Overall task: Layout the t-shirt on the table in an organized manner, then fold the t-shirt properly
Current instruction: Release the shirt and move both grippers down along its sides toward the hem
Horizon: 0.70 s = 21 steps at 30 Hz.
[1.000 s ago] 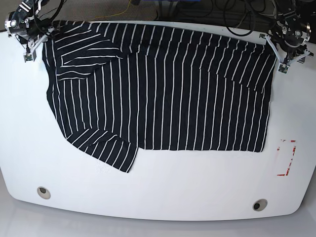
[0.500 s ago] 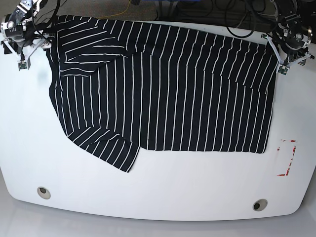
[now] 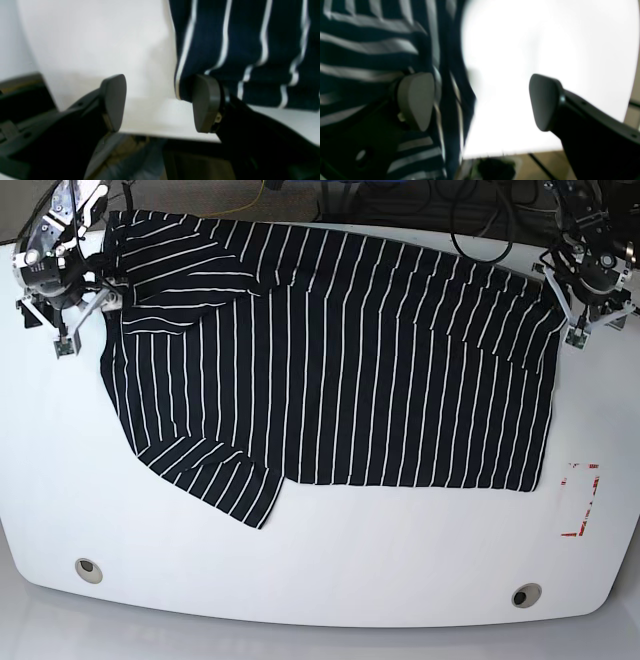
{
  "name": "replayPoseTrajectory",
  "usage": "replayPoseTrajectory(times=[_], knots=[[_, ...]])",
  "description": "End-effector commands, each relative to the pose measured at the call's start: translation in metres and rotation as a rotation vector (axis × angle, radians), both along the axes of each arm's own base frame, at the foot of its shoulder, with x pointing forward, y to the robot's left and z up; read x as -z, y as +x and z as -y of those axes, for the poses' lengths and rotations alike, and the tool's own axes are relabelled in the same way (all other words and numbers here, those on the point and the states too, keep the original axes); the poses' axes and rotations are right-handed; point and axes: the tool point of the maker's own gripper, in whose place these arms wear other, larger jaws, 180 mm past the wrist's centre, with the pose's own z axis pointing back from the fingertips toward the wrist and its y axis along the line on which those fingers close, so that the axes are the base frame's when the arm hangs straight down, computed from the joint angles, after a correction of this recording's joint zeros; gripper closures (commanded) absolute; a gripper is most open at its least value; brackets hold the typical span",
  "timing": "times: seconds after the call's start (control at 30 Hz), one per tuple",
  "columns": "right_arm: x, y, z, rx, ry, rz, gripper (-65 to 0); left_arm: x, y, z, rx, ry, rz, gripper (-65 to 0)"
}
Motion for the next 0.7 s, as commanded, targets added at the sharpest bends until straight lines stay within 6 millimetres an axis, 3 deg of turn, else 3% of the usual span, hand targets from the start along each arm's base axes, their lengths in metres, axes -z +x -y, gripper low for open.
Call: replayPoseTrajectory(times=[0.0,0.23,0.33,0.67], knots=[[-0.017,0.018,0.003,-0.014,-0.026,0.060,-56.9,-0.017,0.014,-0.007,0.008,0.038,0.049,-38.9],[-0.032,0.051,-0.005,-0.045,-0.025,0.131,-56.9,-0.034,0.036,-0.017,-0.002,0.127,0.078,-38.9],[-0.037,0.058,-0.003,-0.038,-0.031,0.133,-56.9,-0.035,0.043,-0.012,0.033,0.188,0.049,-38.9],[-0.043,0.068,-0.005,-0.034,-0.025,0.150,-56.9,-0.027,0.040,0.000,0.059,0.209,0.012,-38.9]])
